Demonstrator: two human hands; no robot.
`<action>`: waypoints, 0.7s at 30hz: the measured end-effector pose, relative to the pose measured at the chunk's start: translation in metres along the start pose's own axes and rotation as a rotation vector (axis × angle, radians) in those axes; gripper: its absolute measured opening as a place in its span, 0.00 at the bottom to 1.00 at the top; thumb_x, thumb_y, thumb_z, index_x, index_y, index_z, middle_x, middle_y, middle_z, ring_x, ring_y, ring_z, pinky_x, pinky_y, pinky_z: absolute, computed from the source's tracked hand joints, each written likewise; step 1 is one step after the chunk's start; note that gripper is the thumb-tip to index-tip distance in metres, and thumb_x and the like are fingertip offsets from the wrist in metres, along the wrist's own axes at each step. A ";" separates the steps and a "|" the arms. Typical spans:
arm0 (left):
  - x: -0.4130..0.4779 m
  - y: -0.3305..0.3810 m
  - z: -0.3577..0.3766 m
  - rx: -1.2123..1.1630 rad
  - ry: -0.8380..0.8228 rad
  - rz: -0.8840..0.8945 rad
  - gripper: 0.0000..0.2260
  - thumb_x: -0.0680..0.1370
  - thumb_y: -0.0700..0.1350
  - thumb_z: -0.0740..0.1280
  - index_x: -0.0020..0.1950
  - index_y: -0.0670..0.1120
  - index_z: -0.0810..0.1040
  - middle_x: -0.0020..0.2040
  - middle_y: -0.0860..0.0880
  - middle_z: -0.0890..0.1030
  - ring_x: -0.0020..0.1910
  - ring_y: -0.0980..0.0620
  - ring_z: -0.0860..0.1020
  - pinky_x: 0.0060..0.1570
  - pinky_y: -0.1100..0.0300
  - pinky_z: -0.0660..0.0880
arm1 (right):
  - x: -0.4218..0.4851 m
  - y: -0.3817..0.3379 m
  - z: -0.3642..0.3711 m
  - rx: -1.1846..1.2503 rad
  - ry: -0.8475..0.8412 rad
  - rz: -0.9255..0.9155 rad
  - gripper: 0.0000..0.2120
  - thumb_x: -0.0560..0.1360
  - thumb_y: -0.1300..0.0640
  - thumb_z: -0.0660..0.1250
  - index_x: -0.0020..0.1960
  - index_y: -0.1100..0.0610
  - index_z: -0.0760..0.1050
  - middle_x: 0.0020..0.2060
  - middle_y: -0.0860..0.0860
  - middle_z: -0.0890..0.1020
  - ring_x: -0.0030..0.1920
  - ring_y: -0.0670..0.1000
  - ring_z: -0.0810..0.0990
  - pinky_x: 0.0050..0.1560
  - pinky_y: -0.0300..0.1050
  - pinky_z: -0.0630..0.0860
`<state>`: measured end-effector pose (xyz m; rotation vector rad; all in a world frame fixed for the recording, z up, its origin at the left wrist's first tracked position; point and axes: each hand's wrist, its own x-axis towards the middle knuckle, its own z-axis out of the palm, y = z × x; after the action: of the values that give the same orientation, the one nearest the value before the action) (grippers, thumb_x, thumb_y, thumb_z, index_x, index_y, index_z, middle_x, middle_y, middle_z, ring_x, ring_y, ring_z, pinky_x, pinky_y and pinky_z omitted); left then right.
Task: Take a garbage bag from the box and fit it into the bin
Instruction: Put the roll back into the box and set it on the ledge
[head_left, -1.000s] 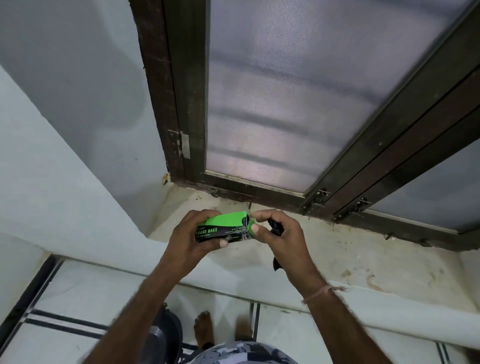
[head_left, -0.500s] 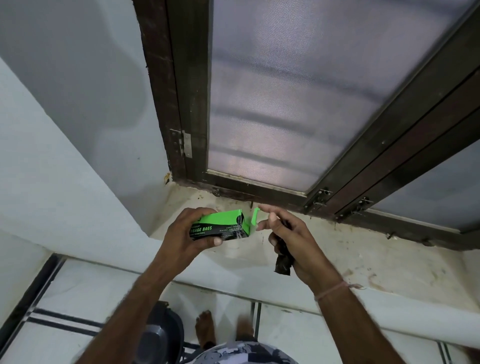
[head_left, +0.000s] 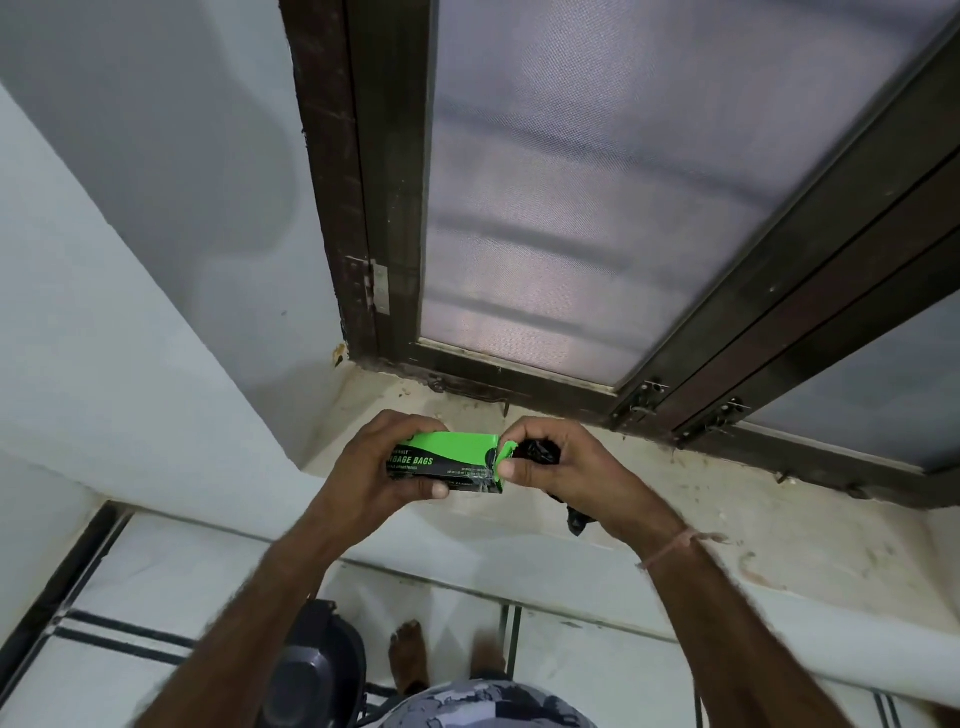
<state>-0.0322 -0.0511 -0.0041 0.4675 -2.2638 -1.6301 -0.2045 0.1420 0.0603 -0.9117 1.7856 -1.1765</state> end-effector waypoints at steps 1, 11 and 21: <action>0.000 0.001 0.000 0.003 -0.003 -0.004 0.26 0.65 0.50 0.81 0.62 0.49 0.82 0.58 0.48 0.79 0.57 0.55 0.79 0.57 0.63 0.76 | 0.000 -0.001 0.000 0.010 0.011 0.008 0.07 0.79 0.66 0.72 0.52 0.71 0.80 0.29 0.40 0.79 0.25 0.38 0.73 0.26 0.28 0.67; -0.004 -0.004 0.009 0.081 0.065 -0.020 0.25 0.66 0.54 0.80 0.62 0.57 0.81 0.57 0.52 0.79 0.58 0.52 0.78 0.57 0.56 0.77 | 0.004 0.015 0.015 0.115 0.207 0.067 0.04 0.80 0.62 0.71 0.53 0.62 0.81 0.30 0.43 0.76 0.27 0.42 0.68 0.30 0.33 0.68; 0.010 -0.024 0.017 0.259 0.106 -0.059 0.27 0.67 0.55 0.78 0.65 0.53 0.81 0.56 0.52 0.78 0.57 0.48 0.76 0.53 0.58 0.73 | 0.014 0.046 0.028 0.243 0.338 0.145 0.11 0.80 0.64 0.71 0.60 0.55 0.80 0.33 0.41 0.79 0.32 0.43 0.72 0.32 0.34 0.71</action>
<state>-0.0470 -0.0477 -0.0312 0.6716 -2.4101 -1.3080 -0.1914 0.1338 0.0070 -0.4541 1.8798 -1.4785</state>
